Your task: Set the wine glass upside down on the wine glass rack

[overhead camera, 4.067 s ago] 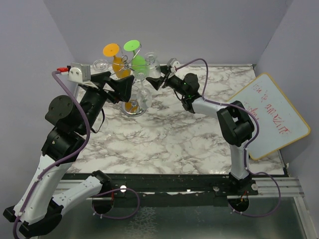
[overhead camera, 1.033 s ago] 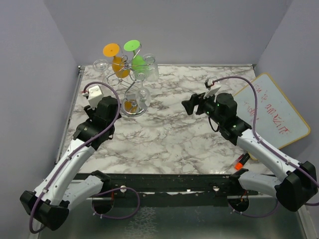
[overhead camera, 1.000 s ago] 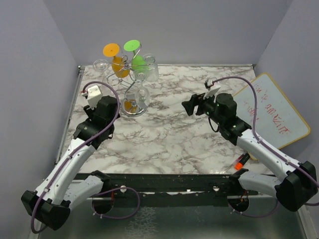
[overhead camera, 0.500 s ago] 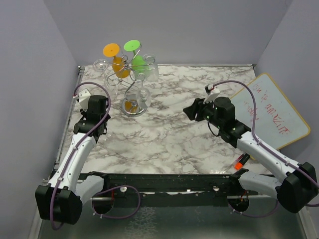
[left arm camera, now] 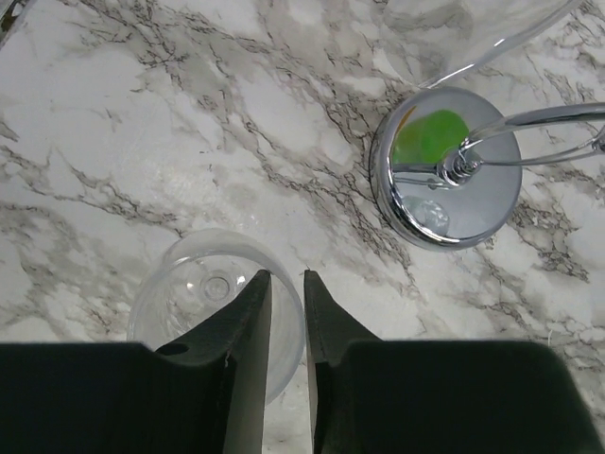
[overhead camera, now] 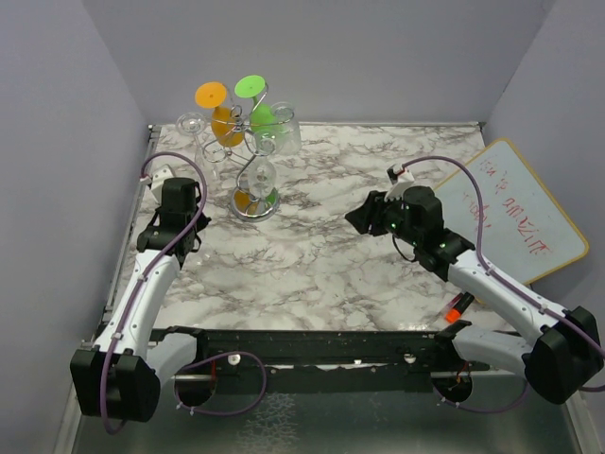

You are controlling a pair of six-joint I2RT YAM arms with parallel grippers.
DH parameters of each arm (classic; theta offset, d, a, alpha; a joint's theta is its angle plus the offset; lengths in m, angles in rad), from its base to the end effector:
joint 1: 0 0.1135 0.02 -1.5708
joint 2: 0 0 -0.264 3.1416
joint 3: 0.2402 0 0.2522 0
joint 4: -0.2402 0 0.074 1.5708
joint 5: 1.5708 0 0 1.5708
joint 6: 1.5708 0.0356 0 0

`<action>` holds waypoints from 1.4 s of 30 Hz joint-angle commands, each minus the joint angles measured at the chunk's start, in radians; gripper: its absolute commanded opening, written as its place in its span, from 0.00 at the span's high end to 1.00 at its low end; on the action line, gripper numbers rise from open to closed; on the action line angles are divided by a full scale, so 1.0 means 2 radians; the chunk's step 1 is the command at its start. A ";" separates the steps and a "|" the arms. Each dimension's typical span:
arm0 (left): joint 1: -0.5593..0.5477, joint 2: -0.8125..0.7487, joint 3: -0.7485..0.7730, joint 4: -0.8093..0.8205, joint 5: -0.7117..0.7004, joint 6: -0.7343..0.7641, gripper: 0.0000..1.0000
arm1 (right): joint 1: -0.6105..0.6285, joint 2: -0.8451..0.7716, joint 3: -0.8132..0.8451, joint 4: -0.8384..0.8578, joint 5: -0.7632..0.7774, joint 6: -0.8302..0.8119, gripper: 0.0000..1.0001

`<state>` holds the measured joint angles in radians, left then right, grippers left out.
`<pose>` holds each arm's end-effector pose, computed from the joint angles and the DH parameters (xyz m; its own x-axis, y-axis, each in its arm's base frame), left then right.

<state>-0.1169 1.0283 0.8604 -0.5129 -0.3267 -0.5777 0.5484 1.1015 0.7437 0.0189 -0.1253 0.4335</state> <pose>0.2188 -0.0142 0.2900 -0.4487 -0.4681 -0.7613 -0.4563 0.8525 -0.2551 0.2146 0.1363 0.2830 -0.5170 0.1726 -0.8384 -0.4415 0.7854 0.4339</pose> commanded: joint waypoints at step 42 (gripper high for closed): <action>-0.237 -0.044 -0.031 0.118 0.198 -0.090 1.00 | 0.001 0.000 -0.091 0.024 -0.048 0.450 0.24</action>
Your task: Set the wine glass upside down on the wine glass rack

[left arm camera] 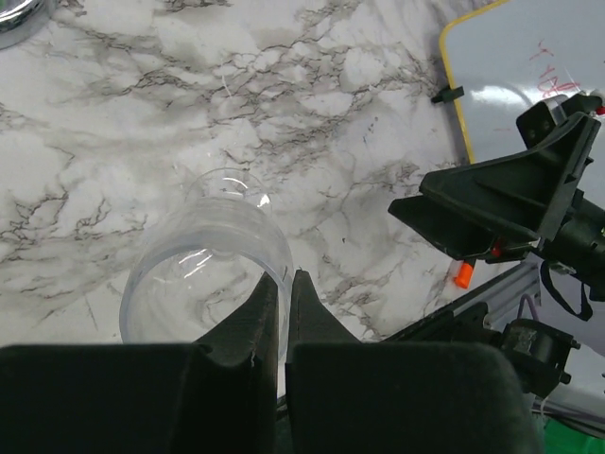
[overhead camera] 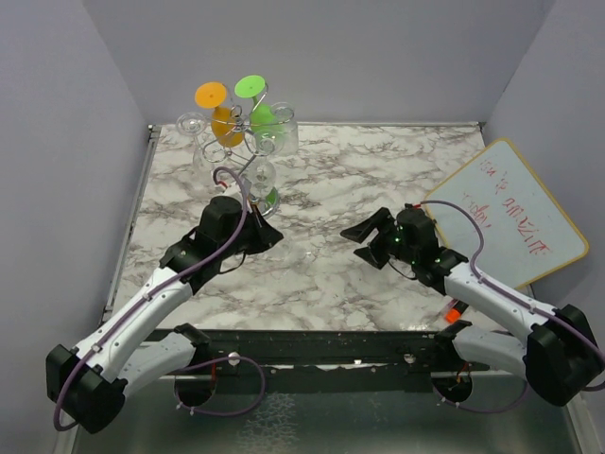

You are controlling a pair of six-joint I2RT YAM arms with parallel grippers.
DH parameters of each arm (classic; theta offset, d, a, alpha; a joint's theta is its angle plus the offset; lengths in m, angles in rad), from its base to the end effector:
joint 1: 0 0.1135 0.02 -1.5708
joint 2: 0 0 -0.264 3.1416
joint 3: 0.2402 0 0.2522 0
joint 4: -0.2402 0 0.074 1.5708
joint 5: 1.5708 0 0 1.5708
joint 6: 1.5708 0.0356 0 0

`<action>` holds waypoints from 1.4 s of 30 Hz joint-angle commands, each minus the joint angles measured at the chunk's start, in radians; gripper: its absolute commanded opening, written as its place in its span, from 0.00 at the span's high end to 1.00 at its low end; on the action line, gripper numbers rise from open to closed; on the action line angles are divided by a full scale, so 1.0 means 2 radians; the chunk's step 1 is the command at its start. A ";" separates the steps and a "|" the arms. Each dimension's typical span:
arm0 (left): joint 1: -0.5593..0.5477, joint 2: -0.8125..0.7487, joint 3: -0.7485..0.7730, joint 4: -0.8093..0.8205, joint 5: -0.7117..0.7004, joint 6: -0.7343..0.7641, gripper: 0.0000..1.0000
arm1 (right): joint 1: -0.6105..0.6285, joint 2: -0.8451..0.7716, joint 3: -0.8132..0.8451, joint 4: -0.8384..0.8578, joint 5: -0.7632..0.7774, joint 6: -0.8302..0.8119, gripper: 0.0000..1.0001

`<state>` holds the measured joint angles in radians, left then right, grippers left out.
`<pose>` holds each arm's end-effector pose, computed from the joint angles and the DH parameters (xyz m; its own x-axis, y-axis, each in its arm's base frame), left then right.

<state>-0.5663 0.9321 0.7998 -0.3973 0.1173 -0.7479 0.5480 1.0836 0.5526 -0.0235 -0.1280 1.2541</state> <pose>0.1731 -0.1150 0.2974 -0.7329 -0.3344 -0.5925 0.1632 0.7590 -0.6303 0.1948 0.1242 0.2169 -0.7190 0.6653 -0.2009 0.2373 0.5067 0.8288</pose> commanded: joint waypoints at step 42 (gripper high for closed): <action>-0.218 0.054 -0.093 0.387 -0.273 0.018 1.00 | 0.015 0.156 0.056 0.186 -0.046 0.261 0.52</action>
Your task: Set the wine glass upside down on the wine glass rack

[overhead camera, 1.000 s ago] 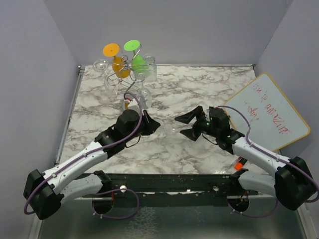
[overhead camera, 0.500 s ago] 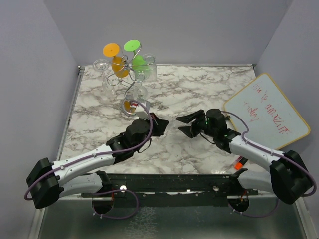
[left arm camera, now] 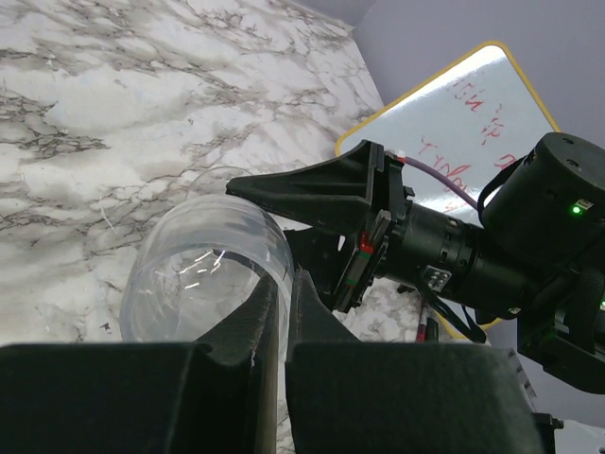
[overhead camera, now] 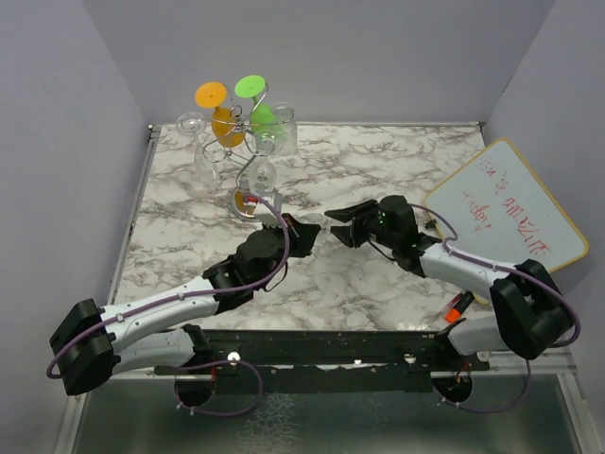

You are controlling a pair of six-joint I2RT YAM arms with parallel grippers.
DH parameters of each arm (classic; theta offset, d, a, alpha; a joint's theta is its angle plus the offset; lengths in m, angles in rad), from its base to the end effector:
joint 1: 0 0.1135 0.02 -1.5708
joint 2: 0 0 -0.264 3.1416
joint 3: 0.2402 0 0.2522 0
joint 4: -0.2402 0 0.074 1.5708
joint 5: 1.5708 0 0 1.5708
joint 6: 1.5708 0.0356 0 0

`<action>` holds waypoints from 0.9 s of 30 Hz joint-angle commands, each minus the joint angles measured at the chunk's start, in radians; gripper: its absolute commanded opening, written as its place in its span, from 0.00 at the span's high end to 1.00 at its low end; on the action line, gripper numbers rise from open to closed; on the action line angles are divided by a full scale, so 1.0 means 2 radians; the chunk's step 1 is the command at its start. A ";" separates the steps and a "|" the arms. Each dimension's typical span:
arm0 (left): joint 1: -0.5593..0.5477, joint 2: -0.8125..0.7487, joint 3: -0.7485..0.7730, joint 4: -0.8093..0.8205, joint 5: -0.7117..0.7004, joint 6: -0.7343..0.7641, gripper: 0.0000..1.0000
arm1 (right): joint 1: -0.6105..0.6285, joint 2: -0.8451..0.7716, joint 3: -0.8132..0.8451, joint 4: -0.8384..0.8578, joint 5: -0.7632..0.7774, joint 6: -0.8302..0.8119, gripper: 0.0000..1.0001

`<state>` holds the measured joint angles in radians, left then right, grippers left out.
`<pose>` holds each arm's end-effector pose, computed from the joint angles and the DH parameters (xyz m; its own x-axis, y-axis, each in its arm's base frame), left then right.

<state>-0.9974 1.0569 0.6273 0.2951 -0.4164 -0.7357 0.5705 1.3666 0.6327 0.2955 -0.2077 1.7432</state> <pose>0.1442 -0.1968 0.2816 -0.4236 -0.4754 -0.7711 0.3596 0.6930 -0.6248 0.2377 0.1612 0.2063 -0.6141 0.7513 0.2416 0.4696 0.1019 0.8770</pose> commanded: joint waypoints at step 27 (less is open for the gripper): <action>-0.003 -0.037 -0.036 0.061 0.003 0.039 0.46 | 0.022 0.011 0.042 0.055 0.043 -0.067 1.00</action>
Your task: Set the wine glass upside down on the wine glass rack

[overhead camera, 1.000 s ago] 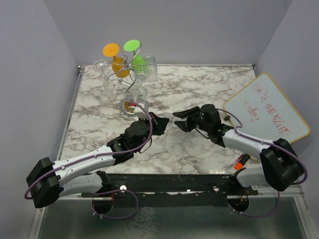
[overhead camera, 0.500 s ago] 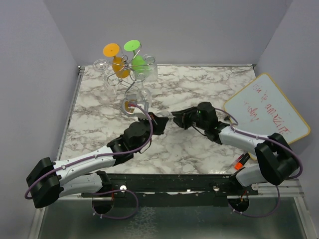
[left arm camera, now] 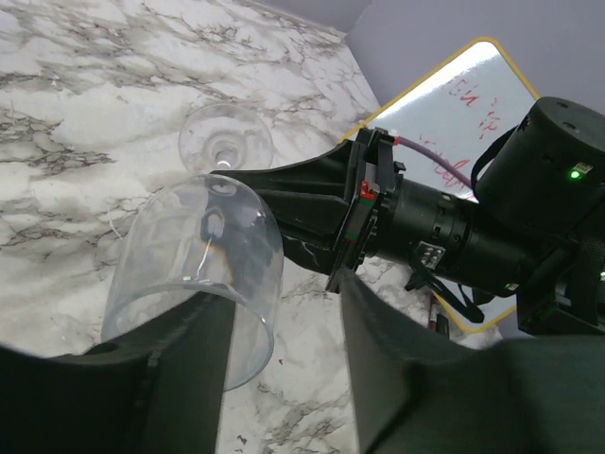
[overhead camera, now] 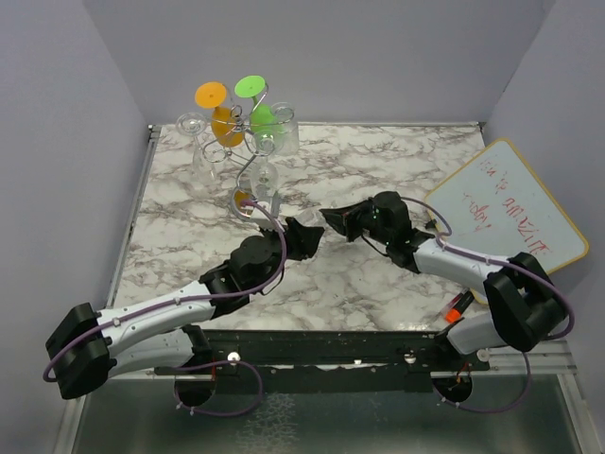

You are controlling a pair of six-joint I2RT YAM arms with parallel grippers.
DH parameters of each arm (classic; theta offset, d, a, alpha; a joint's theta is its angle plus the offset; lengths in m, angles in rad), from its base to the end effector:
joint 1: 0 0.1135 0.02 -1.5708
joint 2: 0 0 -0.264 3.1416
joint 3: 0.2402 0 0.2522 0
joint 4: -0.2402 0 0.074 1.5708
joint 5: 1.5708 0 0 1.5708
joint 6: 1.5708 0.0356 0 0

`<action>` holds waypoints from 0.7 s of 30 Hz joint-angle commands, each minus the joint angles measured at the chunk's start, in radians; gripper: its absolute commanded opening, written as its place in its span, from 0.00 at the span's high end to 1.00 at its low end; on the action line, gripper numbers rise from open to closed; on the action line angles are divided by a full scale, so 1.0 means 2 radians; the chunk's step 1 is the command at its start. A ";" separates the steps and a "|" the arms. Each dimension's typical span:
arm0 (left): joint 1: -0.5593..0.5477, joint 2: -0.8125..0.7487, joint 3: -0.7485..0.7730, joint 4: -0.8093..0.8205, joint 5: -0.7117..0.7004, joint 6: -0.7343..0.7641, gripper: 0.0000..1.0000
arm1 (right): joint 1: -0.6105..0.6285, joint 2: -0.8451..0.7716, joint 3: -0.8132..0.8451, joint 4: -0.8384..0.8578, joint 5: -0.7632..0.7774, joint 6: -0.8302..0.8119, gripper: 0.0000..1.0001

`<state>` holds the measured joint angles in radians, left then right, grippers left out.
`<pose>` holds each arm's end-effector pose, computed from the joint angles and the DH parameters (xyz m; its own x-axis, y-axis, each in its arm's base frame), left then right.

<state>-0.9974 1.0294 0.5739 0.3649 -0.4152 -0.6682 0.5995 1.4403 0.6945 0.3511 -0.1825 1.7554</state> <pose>0.1403 -0.1909 0.2762 -0.3798 -0.4570 -0.8043 0.4019 0.7016 -0.5884 0.2498 0.1785 0.2112 -0.6231 0.7450 0.2380 0.4393 0.0816 0.8946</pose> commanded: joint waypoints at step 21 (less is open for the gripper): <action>-0.003 -0.178 0.077 -0.181 -0.025 0.080 0.06 | 0.008 -0.159 -0.074 0.221 0.107 -0.465 1.00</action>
<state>-0.9974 0.7136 0.6678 0.0509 -0.4458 -0.5858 0.6094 1.1946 0.5632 0.6163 0.0162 1.0649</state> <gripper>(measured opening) 0.937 0.043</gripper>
